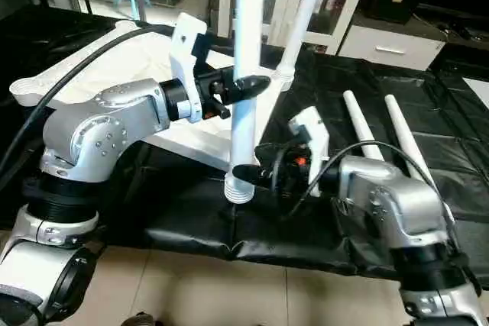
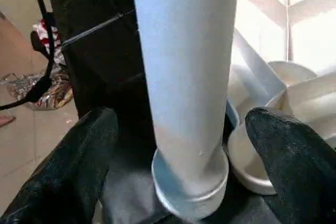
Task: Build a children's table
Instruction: Pick table leg
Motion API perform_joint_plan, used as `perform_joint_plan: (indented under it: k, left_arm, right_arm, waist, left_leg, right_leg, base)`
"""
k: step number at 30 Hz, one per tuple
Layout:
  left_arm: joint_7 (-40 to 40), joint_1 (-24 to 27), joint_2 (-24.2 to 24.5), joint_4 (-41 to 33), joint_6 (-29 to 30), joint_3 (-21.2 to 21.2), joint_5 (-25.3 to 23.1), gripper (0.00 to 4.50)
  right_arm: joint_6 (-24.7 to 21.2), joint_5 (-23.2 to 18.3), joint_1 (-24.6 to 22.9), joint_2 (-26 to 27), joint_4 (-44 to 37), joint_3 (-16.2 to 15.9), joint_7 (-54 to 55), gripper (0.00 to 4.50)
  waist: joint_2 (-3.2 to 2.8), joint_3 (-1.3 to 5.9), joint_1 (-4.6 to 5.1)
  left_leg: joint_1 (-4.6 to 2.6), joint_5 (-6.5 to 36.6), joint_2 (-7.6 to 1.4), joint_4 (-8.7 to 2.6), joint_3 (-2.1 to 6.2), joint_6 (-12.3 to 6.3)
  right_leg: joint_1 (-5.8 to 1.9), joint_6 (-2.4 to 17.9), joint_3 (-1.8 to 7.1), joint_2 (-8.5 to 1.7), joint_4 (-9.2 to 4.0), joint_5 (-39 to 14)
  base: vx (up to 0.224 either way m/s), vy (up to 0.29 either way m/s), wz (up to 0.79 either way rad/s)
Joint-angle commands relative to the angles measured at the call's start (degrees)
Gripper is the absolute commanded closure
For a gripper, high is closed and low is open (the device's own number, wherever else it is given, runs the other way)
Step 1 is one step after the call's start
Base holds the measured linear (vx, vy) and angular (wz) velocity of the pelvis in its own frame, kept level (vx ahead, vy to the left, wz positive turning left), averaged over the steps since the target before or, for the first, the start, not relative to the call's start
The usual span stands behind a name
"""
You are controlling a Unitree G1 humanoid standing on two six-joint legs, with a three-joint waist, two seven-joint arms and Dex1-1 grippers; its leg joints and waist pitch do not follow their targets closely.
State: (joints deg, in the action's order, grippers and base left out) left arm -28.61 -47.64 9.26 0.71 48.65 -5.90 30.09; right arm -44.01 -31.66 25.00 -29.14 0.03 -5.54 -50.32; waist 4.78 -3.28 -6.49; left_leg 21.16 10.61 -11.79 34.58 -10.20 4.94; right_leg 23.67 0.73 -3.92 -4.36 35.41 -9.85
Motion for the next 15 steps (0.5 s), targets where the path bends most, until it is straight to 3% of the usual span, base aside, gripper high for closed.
perform_joint_plan:
  k: [1, 15]
  left_arm:
    - [-1.0, -0.7, -0.2, -1.7, -0.3, -0.9, 0.0, 2.75]
    - [-2.6, -0.4, -0.3, -3.1, 0.8, -1.4, 0.6, 2.75]
  right_arm:
    - [1.8, 1.5, 0.7, 0.3, 1.4, -0.8, 0.3, 0.27]
    - [7.0, 4.2, 2.7, 2.8, 5.6, -2.4, -1.6, 0.27]
  waist:
    - [0.26, 4.23, -0.04]
    - [0.35, 4.19, 0.08]
  left_leg:
    - [-0.45, 3.6, -1.15, -3.39, 0.03, -0.56]
    - [-0.48, 4.3, -1.18, -3.41, 0.03, -0.44]
  right_leg:
    - [-3.64, 9.9, 2.44, -3.30, -3.33, -7.1]
    - [-3.62, 10.0, 2.47, -3.30, -3.30, -7.8]
  base:
    - [0.000, 0.000, 0.00]
    - [0.000, 0.000, 0.00]
